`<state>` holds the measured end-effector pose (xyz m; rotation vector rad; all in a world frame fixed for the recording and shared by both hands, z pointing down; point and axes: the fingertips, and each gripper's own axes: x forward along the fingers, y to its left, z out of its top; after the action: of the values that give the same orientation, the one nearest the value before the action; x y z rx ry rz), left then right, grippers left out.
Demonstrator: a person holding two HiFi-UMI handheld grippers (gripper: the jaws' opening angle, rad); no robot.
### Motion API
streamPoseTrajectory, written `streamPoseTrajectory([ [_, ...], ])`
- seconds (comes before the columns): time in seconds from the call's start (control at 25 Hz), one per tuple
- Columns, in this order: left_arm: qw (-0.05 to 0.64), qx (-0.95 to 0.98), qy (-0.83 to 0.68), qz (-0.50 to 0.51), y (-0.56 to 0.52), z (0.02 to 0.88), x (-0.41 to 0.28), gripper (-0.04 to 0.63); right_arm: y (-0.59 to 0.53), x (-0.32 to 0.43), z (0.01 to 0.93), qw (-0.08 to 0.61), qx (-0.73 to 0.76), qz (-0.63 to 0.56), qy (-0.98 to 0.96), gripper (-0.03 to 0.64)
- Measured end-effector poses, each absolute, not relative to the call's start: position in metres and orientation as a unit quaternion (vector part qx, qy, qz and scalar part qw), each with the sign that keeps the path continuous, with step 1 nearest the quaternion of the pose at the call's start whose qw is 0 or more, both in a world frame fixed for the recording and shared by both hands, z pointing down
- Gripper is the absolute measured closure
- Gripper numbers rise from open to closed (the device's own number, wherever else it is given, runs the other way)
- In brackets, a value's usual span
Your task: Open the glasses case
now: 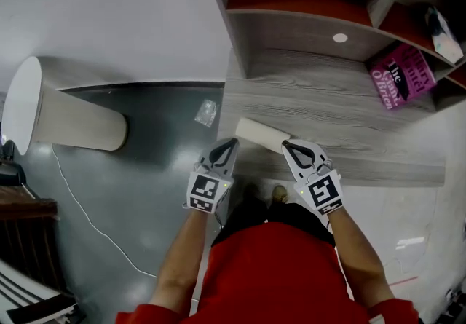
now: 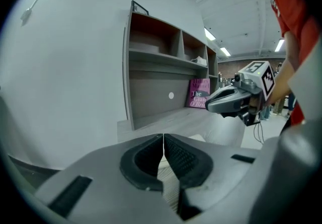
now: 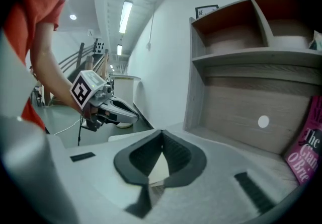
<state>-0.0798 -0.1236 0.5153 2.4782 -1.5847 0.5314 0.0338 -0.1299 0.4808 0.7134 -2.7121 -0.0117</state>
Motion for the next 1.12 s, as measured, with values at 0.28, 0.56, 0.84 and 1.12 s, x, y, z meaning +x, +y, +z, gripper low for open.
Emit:
streamPoseTrajectory([
  [0.28, 0.125, 0.819, -0.517, 0.215, -0.136, 0.553, -0.089, 0.584, -0.142, 0.025, 0.506, 0.204, 0.248, 0.002, -0.947, 0.584],
  [0.56, 0.15, 0.829, -0.476, 0.253, -0.139, 0.579, -0.092, 0.573, -0.147, 0.026, 0.532, 0.256, 0.244, 0.009, -0.935, 0.49],
  [0.84, 0.171, 0.834, -0.441, 0.282, -0.143, 0.597, -0.093, 0.456, -0.138, 0.024, 0.561, 0.331, 0.212, 0.001, -0.92, 0.362],
  [1.12, 0.199, 0.83, -0.416, 0.313, -0.148, 0.612, -0.095, 0.457, -0.134, 0.025, 0.59, 0.39, 0.184, -0.009, -0.902, 0.287],
])
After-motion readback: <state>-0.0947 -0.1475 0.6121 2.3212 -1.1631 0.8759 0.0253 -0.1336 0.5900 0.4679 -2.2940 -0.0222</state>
